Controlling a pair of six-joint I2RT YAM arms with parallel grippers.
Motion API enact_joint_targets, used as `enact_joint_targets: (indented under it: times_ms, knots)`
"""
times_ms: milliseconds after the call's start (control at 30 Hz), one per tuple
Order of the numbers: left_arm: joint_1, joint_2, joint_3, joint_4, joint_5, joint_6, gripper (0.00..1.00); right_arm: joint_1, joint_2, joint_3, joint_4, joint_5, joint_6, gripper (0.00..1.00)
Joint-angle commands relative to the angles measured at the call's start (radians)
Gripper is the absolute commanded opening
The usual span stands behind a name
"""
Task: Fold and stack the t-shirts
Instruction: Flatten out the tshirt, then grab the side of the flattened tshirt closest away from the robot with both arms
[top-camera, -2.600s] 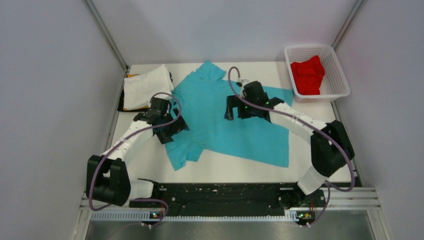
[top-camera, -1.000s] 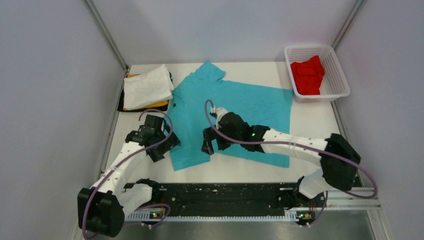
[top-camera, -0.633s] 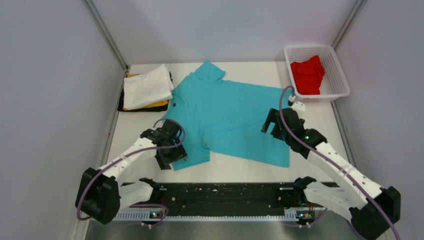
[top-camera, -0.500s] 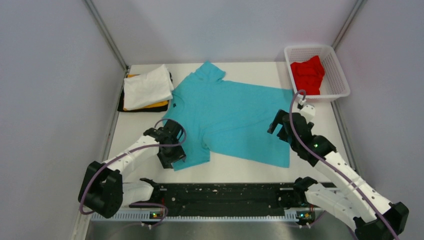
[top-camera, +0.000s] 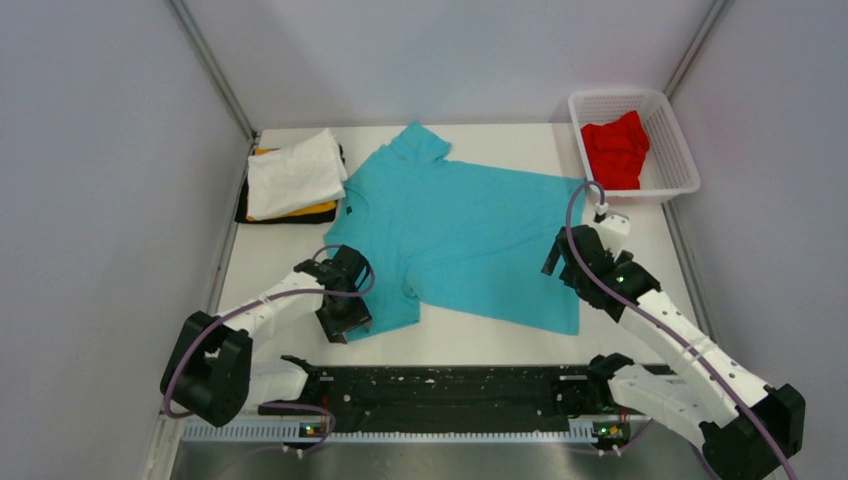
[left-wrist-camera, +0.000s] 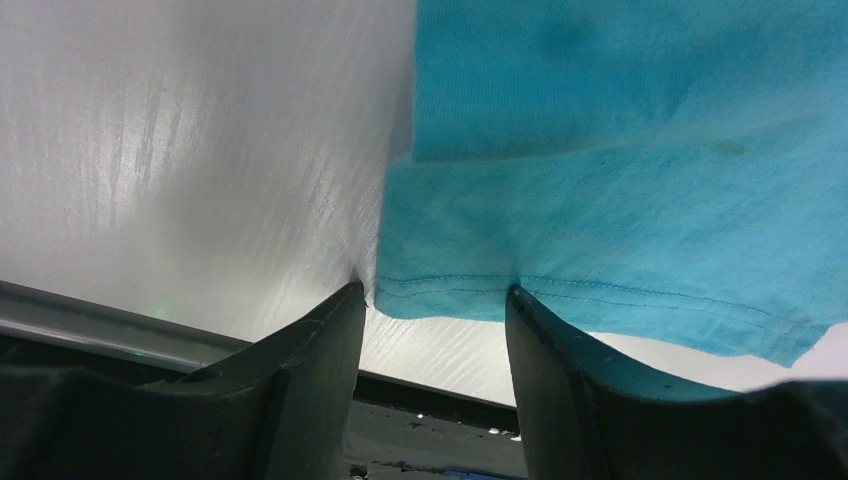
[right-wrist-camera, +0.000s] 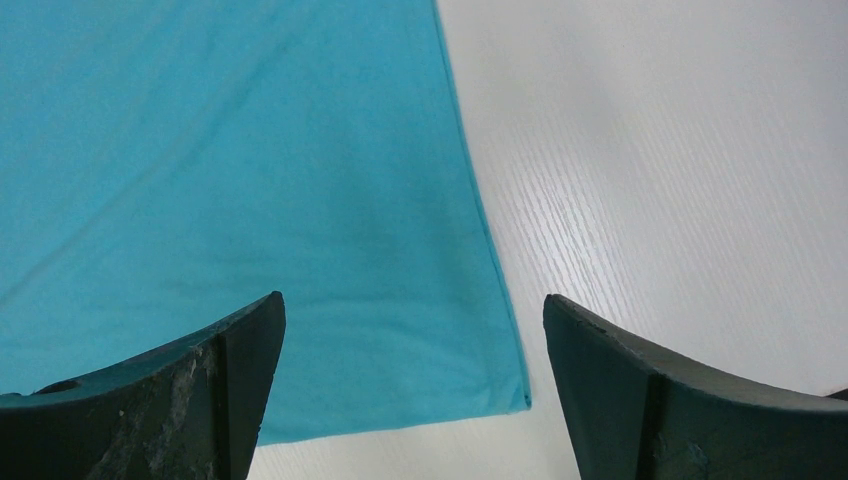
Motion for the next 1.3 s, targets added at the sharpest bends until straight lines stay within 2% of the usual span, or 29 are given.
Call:
enact_joint_targets:
  times_ms: [0, 233, 333, 433, 467, 533, 567, 700, 867, 1033, 1267]
  knots:
    - [-0.011, 0.044, 0.013, 0.067, -0.058, -0.011, 0.56, -0.012, 0.01, -0.005, 0.004, -0.022, -0.001, 0.99]
    - [-0.012, 0.098, 0.04, 0.109, -0.062, 0.02, 0.55, -0.018, -0.006, -0.017, 0.01, -0.058, -0.033, 0.99]
    - [-0.011, 0.115, 0.038, 0.134, -0.058, 0.027, 0.5, -0.019, -0.02, -0.019, 0.015, -0.058, -0.05, 0.99]
    - [-0.012, 0.133, 0.035, 0.149, -0.051, 0.034, 0.37, -0.019, -0.025, -0.02, 0.018, -0.068, -0.064, 0.99]
    - [-0.012, 0.138, 0.035, 0.15, -0.053, 0.037, 0.29, -0.019, -0.023, -0.019, 0.016, -0.072, -0.068, 0.99]
    - [-0.011, 0.14, 0.035, 0.15, -0.056, 0.038, 0.05, -0.02, -0.021, -0.02, 0.008, -0.075, -0.068, 0.99]
    - [-0.011, 0.137, 0.035, 0.151, -0.057, 0.04, 0.0, -0.019, -0.019, -0.019, 0.001, -0.078, -0.067, 0.99]
    - [-0.012, 0.096, 0.032, 0.133, -0.06, 0.035, 0.0, -0.021, -0.021, -0.02, -0.043, -0.103, -0.05, 0.99]
    - [-0.013, -0.059, -0.01, 0.043, -0.057, -0.019, 0.0, -0.022, -0.03, -0.049, -0.149, -0.18, 0.091, 0.99]
    - [-0.018, -0.249, -0.08, -0.057, -0.021, -0.079, 0.0, -0.021, -0.058, -0.088, -0.171, -0.195, 0.184, 0.99]
    - [-0.034, -0.424, -0.179, -0.053, 0.06, -0.173, 0.0, -0.022, -0.106, -0.101, -0.251, -0.194, 0.357, 0.99]
